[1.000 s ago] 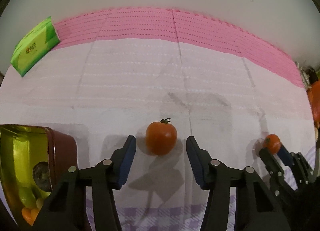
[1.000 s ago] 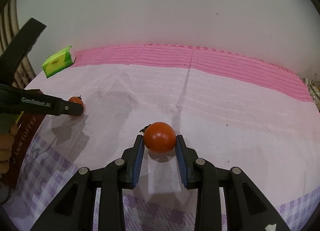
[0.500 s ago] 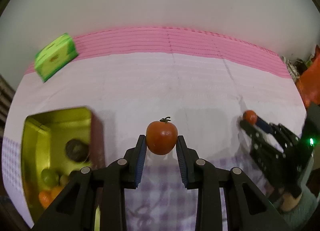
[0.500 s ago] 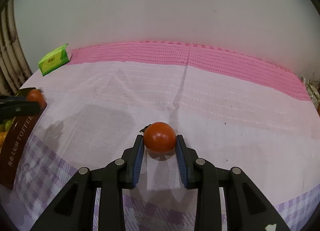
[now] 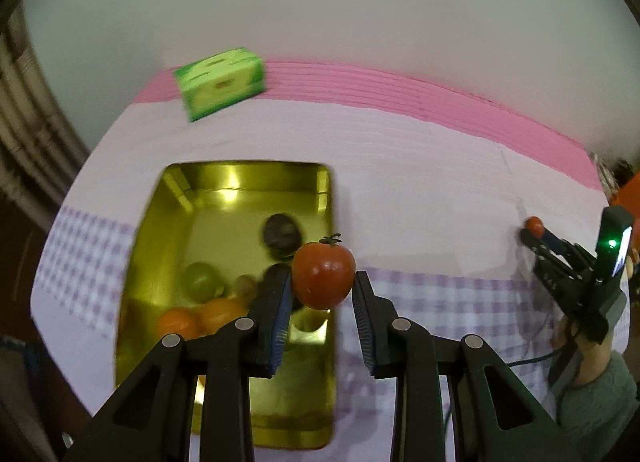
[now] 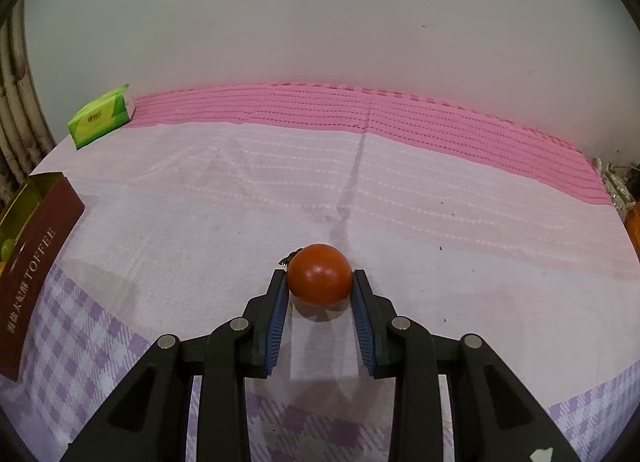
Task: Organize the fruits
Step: 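Carry the red tomato into the gold tin with the left gripper and release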
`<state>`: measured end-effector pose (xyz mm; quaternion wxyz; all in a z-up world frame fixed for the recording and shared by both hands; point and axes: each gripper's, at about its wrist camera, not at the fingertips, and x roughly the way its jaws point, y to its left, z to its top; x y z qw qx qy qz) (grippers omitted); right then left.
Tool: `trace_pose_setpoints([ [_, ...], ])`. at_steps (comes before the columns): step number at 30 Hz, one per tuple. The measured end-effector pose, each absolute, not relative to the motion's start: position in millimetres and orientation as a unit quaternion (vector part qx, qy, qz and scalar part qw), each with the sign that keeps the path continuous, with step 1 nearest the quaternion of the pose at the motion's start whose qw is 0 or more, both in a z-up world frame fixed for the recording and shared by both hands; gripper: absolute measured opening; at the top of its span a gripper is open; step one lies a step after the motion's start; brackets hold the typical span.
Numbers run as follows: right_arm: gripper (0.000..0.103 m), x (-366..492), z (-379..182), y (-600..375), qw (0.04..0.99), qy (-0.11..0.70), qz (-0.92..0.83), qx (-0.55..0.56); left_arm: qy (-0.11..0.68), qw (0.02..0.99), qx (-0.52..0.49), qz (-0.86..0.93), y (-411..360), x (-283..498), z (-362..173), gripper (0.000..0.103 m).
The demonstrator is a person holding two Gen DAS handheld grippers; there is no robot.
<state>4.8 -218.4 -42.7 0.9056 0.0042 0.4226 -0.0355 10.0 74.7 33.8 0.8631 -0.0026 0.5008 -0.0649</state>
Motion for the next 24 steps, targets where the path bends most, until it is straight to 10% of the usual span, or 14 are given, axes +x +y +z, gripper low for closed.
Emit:
trace_pose_setpoints([
  [24, 0.029, 5.8, -43.3, -215.9, 0.906, 0.423, -0.037, -0.008, 0.554, 0.831, -0.034, -0.038, 135.4, -26.2, -8.2, 0.031],
])
